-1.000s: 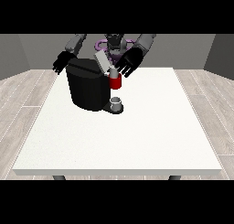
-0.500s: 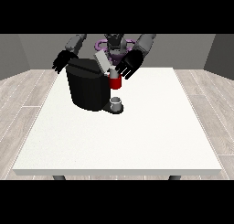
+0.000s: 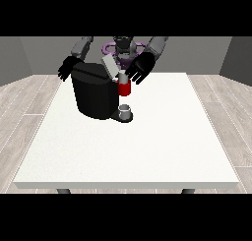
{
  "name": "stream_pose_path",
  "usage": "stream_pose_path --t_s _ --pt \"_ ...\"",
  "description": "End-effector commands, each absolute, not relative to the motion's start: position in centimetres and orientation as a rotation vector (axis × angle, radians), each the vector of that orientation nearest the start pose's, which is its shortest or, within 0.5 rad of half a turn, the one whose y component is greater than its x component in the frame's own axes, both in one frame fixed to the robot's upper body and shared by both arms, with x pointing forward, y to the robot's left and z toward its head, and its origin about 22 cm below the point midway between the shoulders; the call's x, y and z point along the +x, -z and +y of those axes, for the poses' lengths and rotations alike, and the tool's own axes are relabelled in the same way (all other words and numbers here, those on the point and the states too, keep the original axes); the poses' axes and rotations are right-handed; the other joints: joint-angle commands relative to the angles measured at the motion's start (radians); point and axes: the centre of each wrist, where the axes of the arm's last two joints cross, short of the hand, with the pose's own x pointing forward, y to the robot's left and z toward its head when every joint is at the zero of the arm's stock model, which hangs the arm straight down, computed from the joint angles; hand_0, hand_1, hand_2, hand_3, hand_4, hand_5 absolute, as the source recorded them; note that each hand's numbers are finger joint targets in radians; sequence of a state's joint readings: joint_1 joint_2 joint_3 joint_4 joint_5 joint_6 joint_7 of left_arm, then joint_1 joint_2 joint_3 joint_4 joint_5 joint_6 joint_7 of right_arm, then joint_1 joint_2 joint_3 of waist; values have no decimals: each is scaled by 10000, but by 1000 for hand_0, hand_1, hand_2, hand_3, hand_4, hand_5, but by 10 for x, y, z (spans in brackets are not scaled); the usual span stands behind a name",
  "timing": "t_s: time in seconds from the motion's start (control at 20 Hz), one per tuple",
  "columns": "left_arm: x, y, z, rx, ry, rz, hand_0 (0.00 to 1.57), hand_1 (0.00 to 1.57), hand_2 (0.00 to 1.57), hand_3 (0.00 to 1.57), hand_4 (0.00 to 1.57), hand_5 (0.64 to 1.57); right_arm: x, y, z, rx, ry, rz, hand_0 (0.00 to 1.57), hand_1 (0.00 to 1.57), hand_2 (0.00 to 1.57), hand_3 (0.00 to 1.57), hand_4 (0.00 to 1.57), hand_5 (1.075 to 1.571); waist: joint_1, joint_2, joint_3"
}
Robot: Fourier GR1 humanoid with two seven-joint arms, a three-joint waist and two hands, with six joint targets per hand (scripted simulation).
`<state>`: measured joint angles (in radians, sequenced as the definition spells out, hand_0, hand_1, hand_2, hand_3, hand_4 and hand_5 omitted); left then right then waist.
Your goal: Insert the coffee pod into the coffee machine and close the lid
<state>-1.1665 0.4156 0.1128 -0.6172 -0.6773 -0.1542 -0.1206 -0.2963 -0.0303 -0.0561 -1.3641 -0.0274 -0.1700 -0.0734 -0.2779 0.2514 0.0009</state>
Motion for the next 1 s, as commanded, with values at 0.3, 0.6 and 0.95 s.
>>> stream_pose_path --t_s 0.3,0.6,0.95 --pt "462 -216 265 7183 9432 -16653 1050 1050 1119 962 364 1571 311 -32 -203 -787 968 -17236 0 0 0 0 434 1571 103 104 -10" --pt "463 -232 262 7606 10302 -16376 567 567 810 640 235 1571 319 -43 -216 -759 681 -17577 0 0 0 0 470 1571 -113 249 -7" --pt "461 -211 252 7811 11223 -15831 0 0 0 0 0 1571 318 -26 -234 -1032 1538 -17208 0 0 0 0 375 1571 249 -3 -3"
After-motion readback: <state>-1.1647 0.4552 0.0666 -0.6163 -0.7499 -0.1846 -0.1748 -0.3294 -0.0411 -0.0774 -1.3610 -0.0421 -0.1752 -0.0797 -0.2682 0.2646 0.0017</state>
